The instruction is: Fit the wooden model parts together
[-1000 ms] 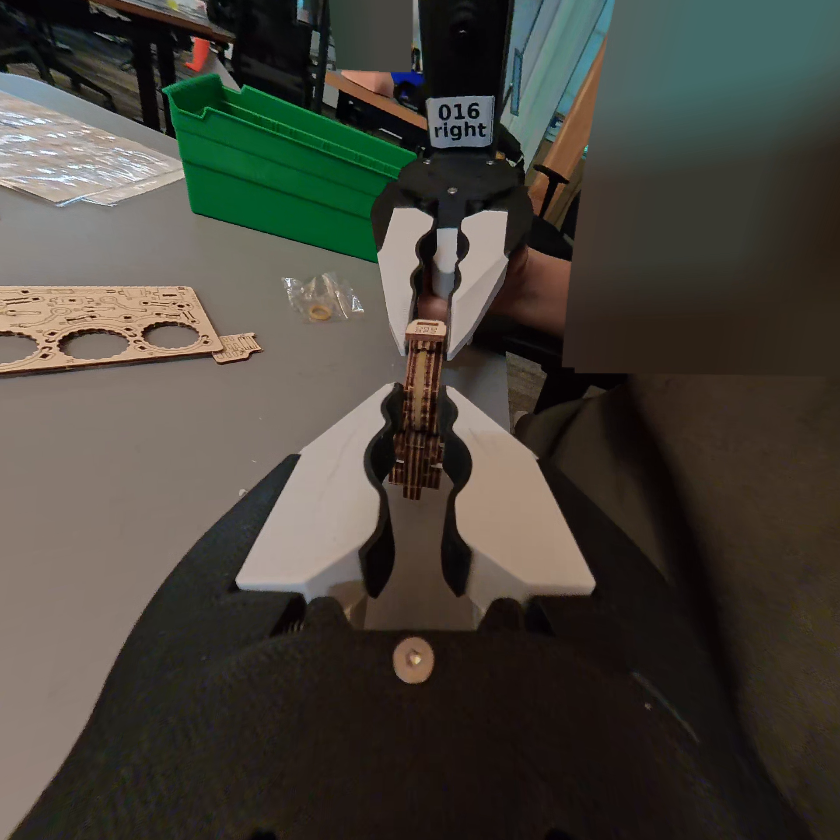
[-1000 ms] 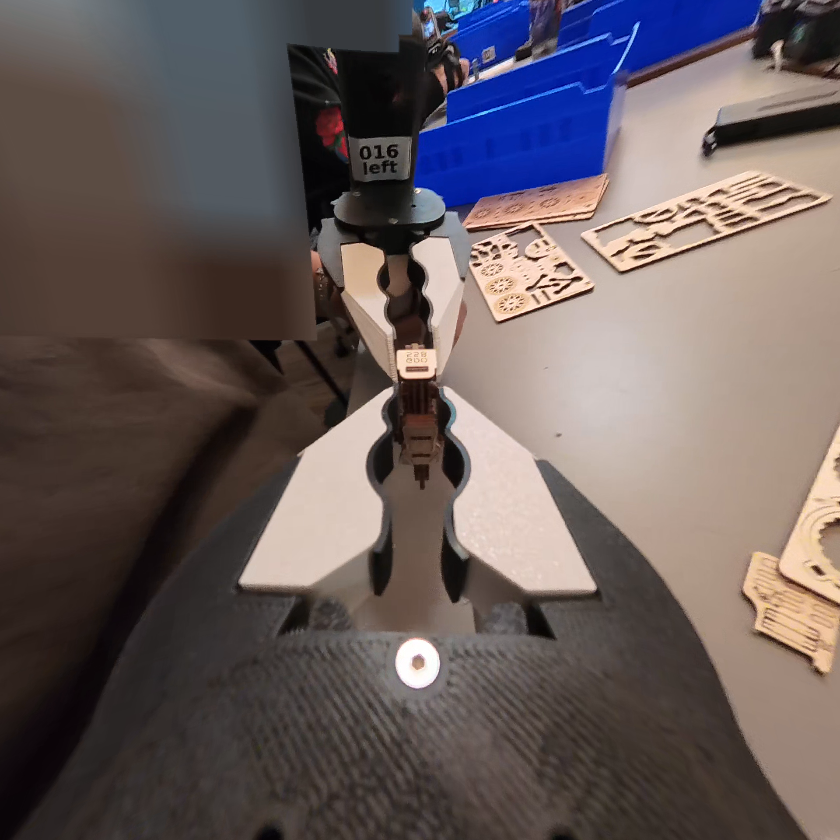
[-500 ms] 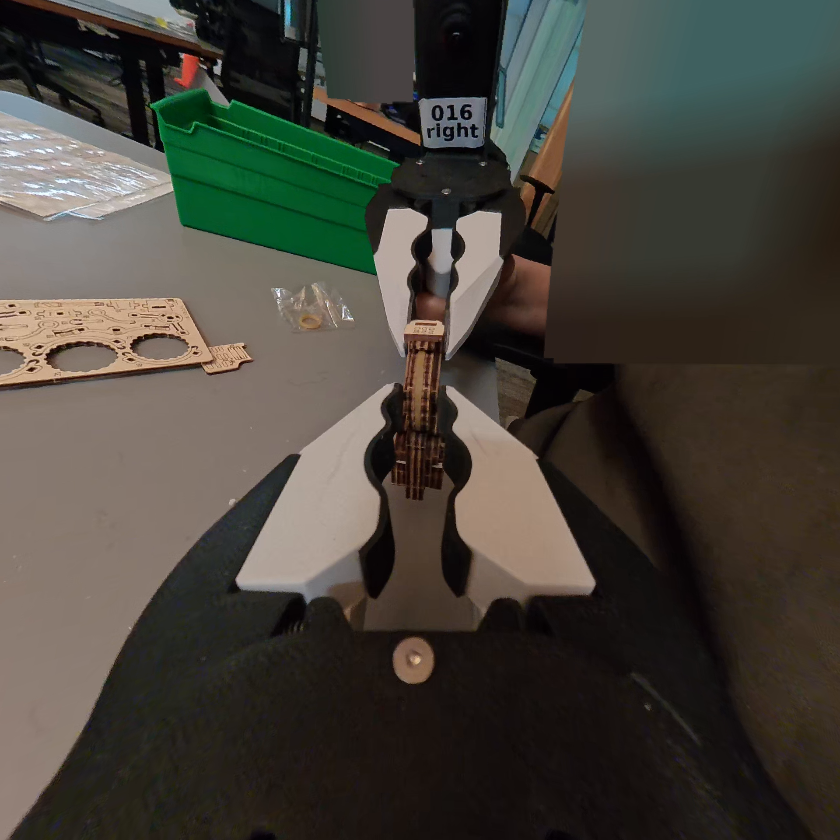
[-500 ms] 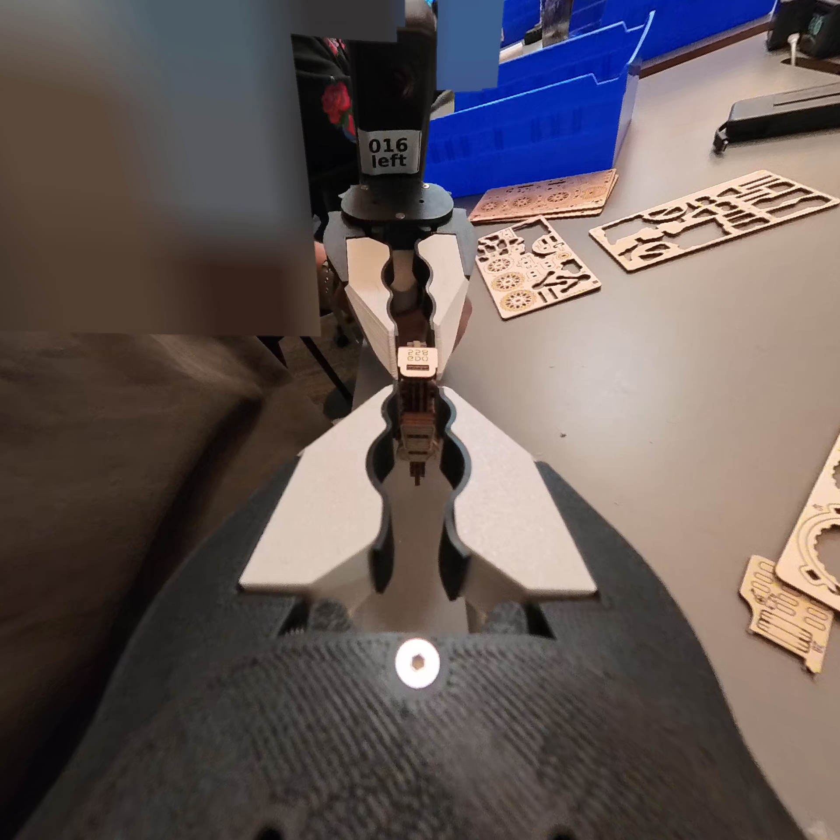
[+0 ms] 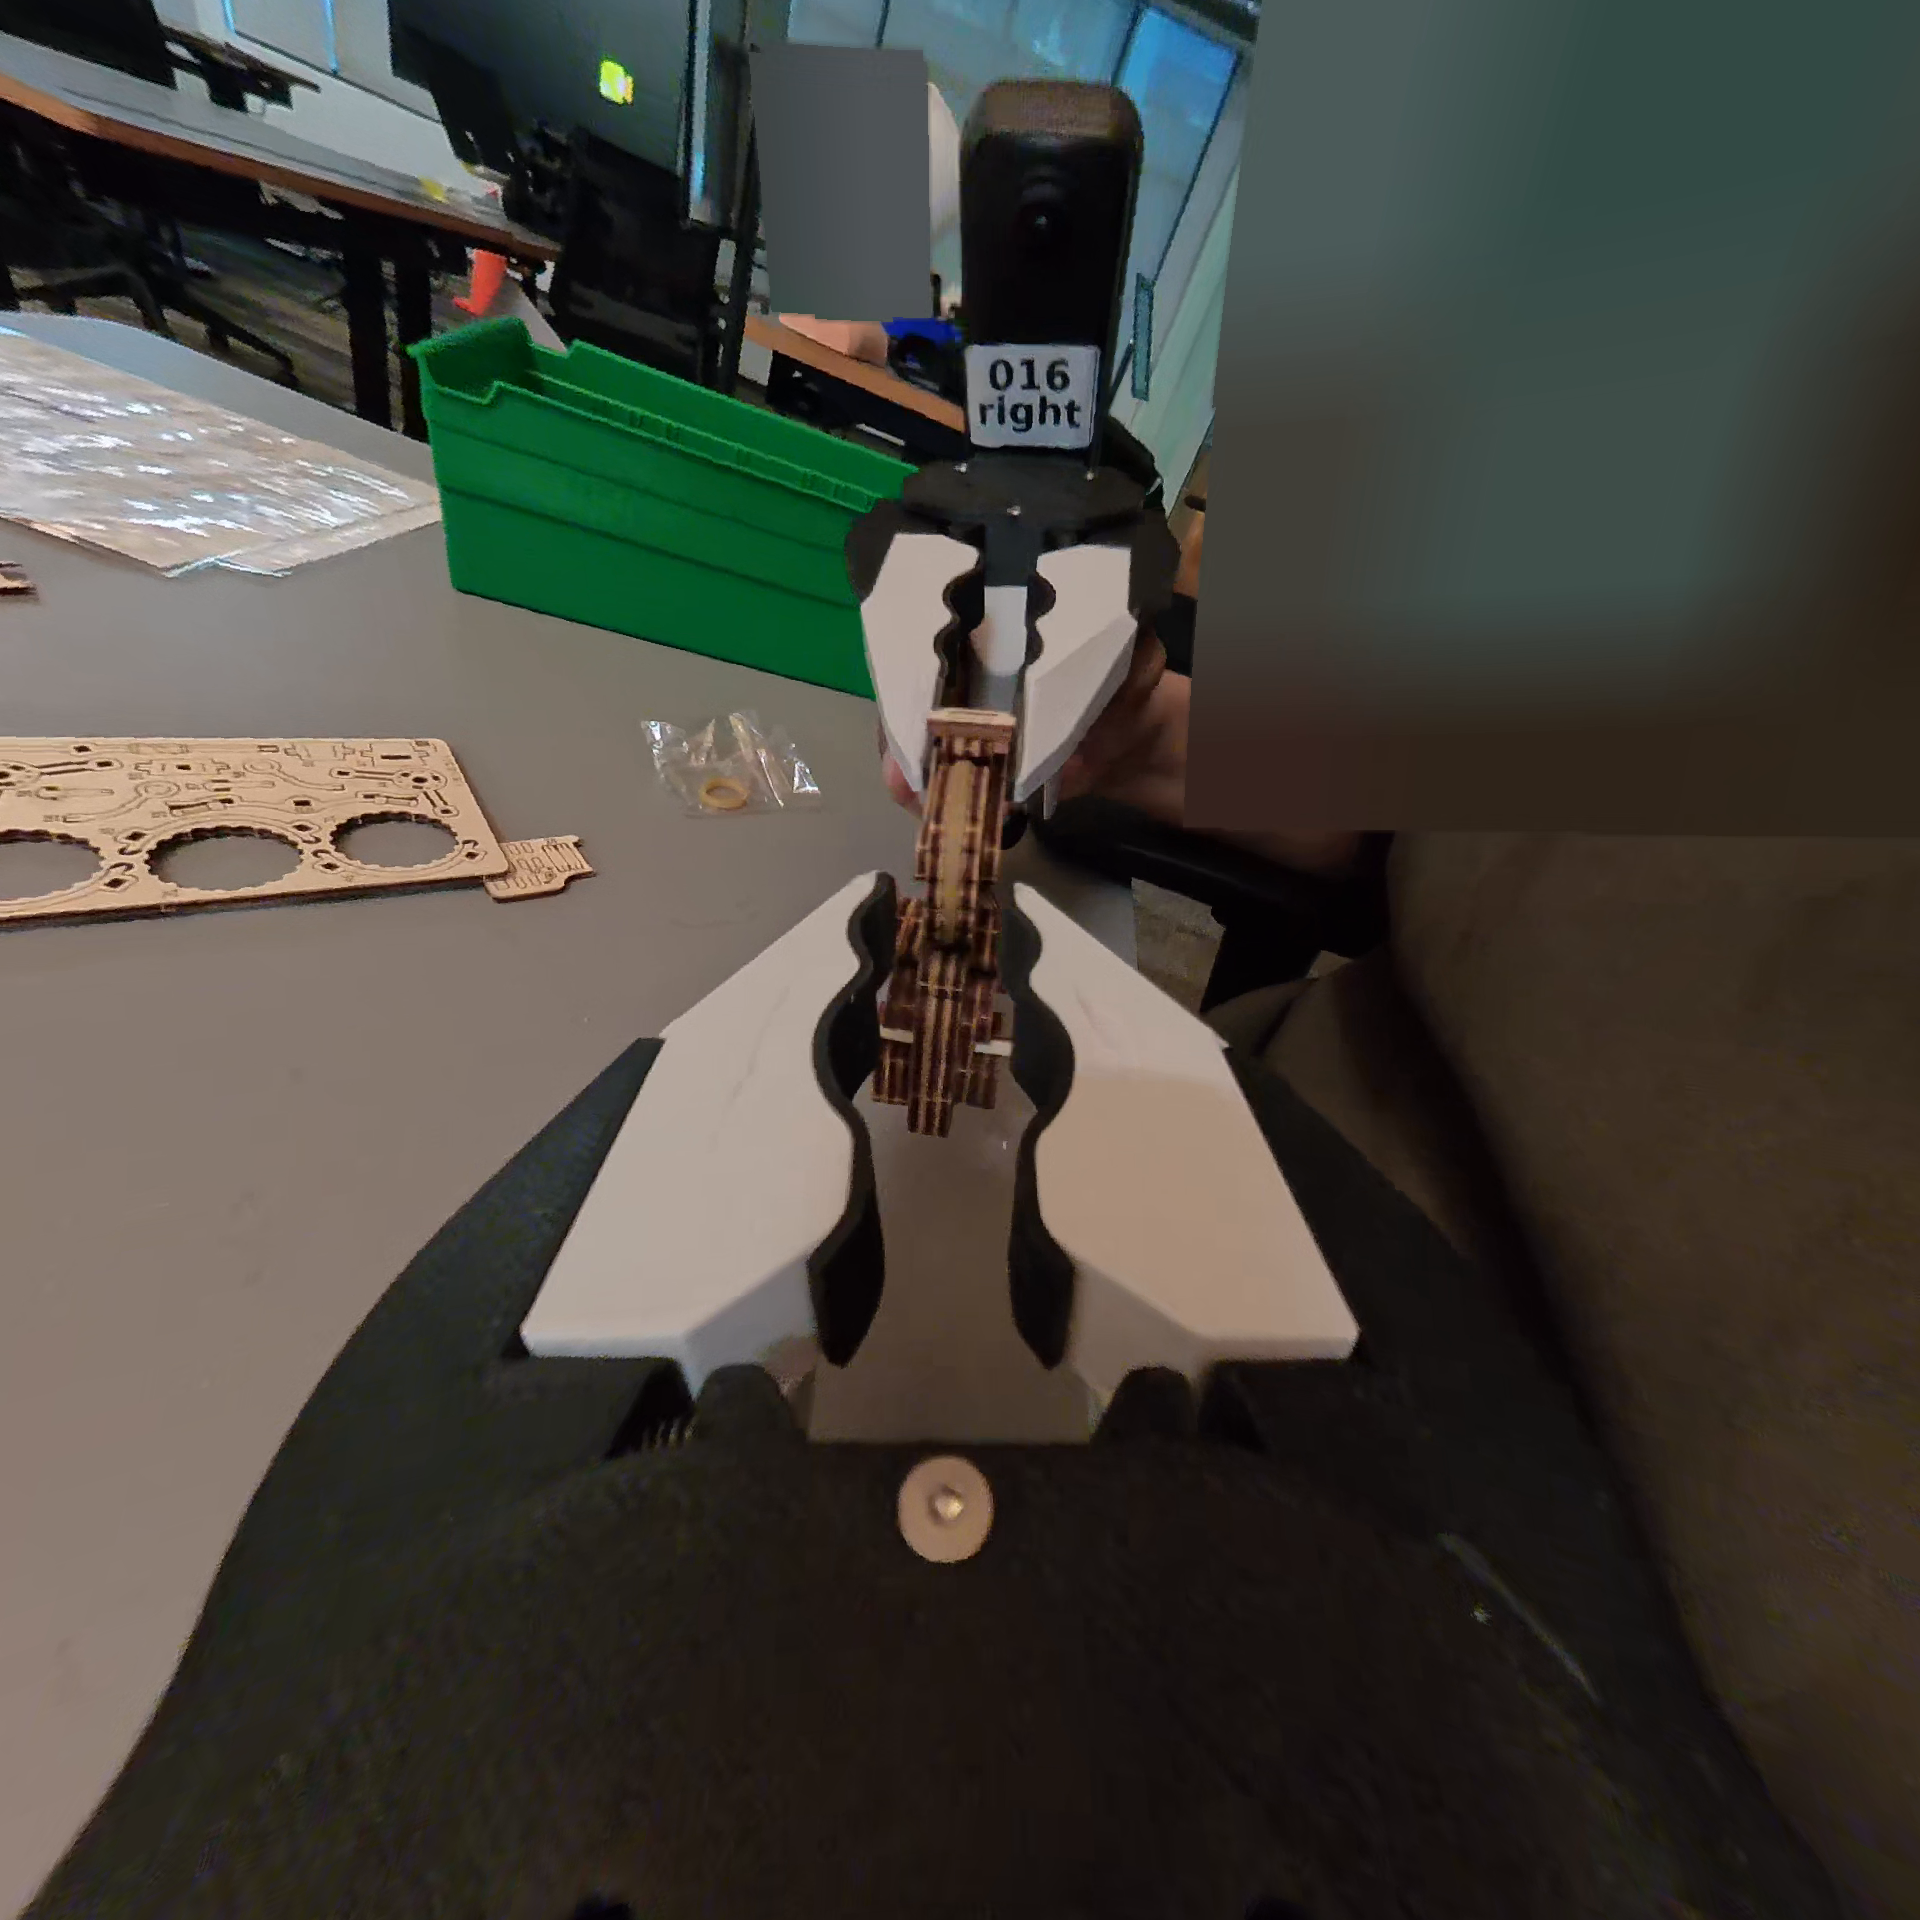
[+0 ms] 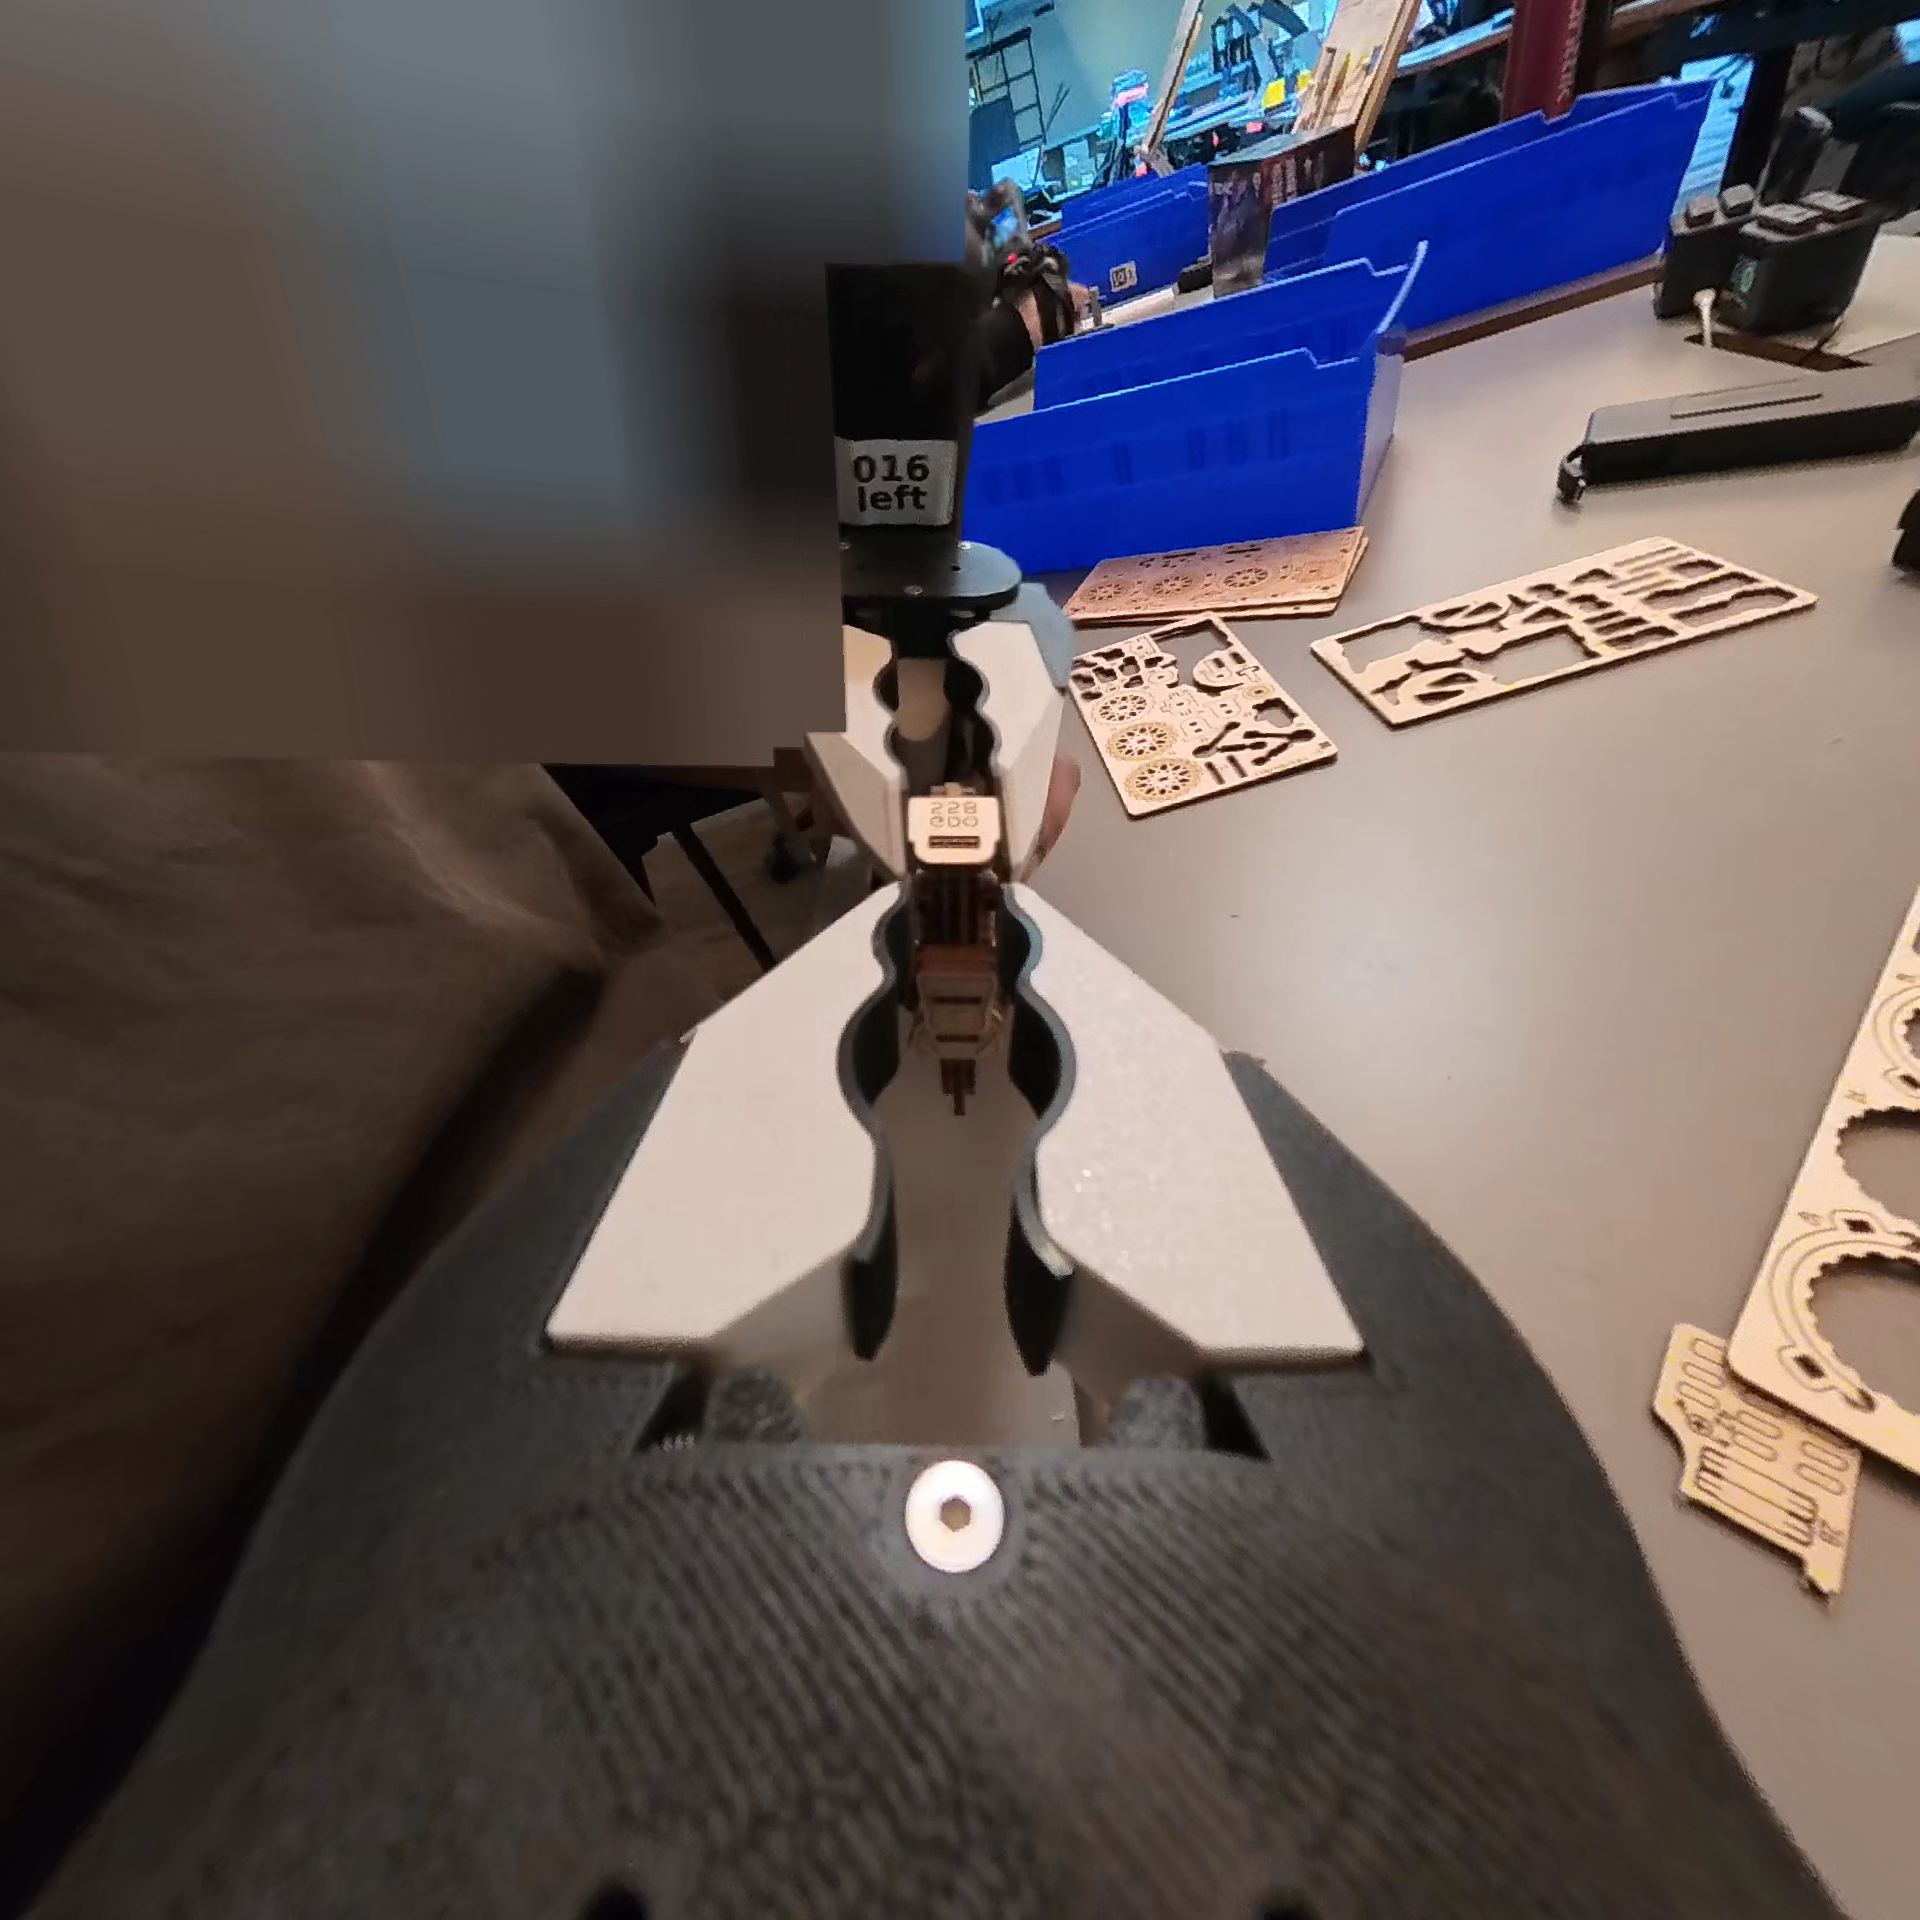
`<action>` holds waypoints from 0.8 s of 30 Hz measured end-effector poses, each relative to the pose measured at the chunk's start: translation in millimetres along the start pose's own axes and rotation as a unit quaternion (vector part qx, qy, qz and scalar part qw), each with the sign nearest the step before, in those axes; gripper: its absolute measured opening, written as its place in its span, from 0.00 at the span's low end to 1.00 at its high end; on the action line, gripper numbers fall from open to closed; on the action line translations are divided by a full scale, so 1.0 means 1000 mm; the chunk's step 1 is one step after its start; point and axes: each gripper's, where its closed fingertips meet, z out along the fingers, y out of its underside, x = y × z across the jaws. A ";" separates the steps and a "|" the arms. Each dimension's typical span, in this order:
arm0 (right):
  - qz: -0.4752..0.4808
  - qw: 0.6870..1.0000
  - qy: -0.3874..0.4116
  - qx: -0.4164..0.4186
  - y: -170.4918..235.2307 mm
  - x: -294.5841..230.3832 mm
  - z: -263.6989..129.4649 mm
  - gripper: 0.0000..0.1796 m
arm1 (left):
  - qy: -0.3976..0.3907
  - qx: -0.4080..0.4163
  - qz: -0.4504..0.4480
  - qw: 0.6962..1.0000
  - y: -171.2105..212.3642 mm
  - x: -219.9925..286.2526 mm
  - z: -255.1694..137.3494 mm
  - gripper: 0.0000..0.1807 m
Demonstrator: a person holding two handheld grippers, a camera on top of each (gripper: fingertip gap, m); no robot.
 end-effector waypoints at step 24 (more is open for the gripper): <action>-0.358 0.929 0.089 -0.016 -0.003 -0.017 0.004 0.08 | 0.027 0.036 0.093 0.995 -0.007 0.013 -0.008 0.17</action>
